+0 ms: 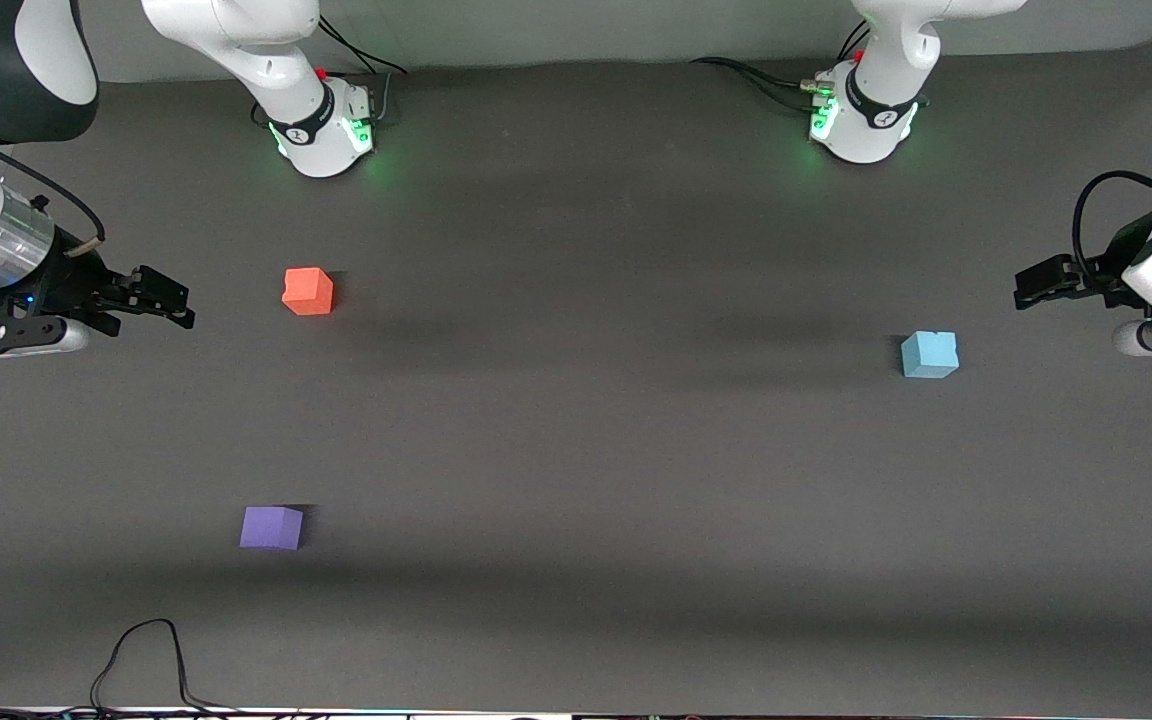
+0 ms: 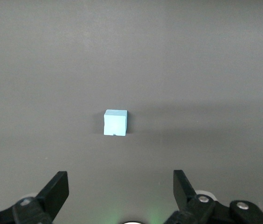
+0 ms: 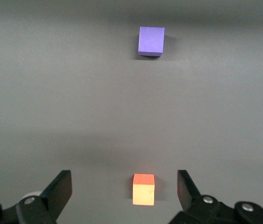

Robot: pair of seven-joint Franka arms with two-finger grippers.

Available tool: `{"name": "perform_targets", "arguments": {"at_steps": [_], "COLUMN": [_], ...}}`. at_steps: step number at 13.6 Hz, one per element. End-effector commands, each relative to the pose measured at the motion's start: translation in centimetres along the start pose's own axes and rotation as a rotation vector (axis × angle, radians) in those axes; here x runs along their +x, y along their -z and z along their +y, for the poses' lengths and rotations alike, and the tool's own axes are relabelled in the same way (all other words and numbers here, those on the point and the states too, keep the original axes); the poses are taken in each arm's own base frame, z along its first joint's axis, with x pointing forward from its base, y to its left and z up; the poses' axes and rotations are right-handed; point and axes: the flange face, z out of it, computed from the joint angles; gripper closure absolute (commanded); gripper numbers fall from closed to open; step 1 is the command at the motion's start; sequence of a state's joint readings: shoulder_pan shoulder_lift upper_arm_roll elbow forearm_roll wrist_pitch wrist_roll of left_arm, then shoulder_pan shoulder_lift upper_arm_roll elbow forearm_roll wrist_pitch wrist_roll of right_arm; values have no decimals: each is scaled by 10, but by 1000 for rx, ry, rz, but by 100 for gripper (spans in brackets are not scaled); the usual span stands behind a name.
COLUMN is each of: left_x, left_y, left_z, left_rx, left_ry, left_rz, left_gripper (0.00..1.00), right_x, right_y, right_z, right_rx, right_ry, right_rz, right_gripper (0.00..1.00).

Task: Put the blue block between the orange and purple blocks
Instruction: 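Move the left gripper toward the light-blue cube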

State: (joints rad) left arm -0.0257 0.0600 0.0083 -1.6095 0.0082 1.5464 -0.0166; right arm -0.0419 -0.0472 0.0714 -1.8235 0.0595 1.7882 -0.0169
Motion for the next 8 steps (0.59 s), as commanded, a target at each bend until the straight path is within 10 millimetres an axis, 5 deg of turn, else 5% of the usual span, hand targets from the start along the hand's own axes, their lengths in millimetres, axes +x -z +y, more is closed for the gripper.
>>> {"name": "perform_targets", "arguments": {"at_steps": [1, 8], "left_x": [0, -7], "left_y": [8, 5], "left_z": [4, -8], "left_rx": [-10, -11], "left_ry": [4, -19], "left_rz": [-3, -27], "left_gripper": [0, 0], "right_x": [-1, -1], "right_y": [6, 6], "right_z": [2, 2], "right_rx": [-22, -22], "right_ry": [20, 22], "right_rz": [11, 11], "right_gripper": [0, 0]}}
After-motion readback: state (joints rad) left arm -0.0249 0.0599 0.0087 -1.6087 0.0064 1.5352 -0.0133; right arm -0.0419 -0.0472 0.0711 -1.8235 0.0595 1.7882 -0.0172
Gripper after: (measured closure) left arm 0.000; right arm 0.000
